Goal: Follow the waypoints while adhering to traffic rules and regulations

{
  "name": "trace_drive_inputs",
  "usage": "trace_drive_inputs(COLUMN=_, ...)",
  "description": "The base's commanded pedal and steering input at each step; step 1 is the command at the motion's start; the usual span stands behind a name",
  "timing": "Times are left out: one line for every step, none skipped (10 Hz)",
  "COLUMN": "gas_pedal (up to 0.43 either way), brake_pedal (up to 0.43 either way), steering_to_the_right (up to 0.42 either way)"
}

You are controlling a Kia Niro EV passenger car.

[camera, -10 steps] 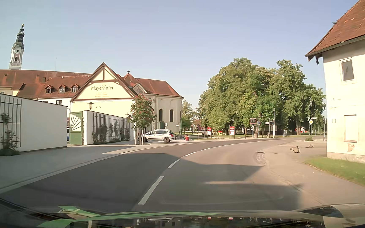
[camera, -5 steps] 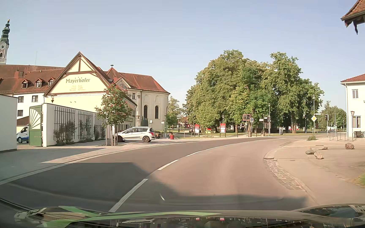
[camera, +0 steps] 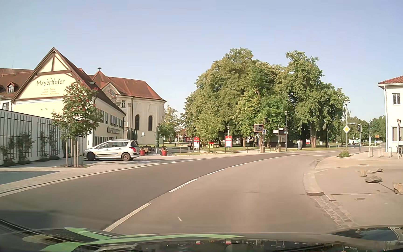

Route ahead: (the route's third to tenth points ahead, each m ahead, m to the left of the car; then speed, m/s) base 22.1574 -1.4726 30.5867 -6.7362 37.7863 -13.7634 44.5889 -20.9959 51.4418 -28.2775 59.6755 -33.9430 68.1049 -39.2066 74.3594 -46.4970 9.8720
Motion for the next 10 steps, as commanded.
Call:
trace_drive_inputs(gas_pedal=0.000, brake_pedal=0.000, steering_to_the_right=0.079)
trace_drive_inputs(gas_pedal=0.000, brake_pedal=0.000, steering_to_the_right=0.082)
trace_drive_inputs(gas_pedal=0.008, brake_pedal=0.000, steering_to_the_right=0.085)
trace_drive_inputs(gas_pedal=0.020, brake_pedal=0.000, steering_to_the_right=0.086)
trace_drive_inputs(gas_pedal=0.020, brake_pedal=0.000, steering_to_the_right=0.086)
trace_drive_inputs(gas_pedal=0.020, brake_pedal=0.000, steering_to_the_right=0.086)
trace_drive_inputs(gas_pedal=0.020, brake_pedal=0.000, steering_to_the_right=0.087)
trace_drive_inputs(gas_pedal=0.020, brake_pedal=0.000, steering_to_the_right=0.091)
trace_drive_inputs(gas_pedal=0.020, brake_pedal=0.000, steering_to_the_right=0.096)
trace_drive_inputs(gas_pedal=0.028, brake_pedal=0.000, steering_to_the_right=0.097)
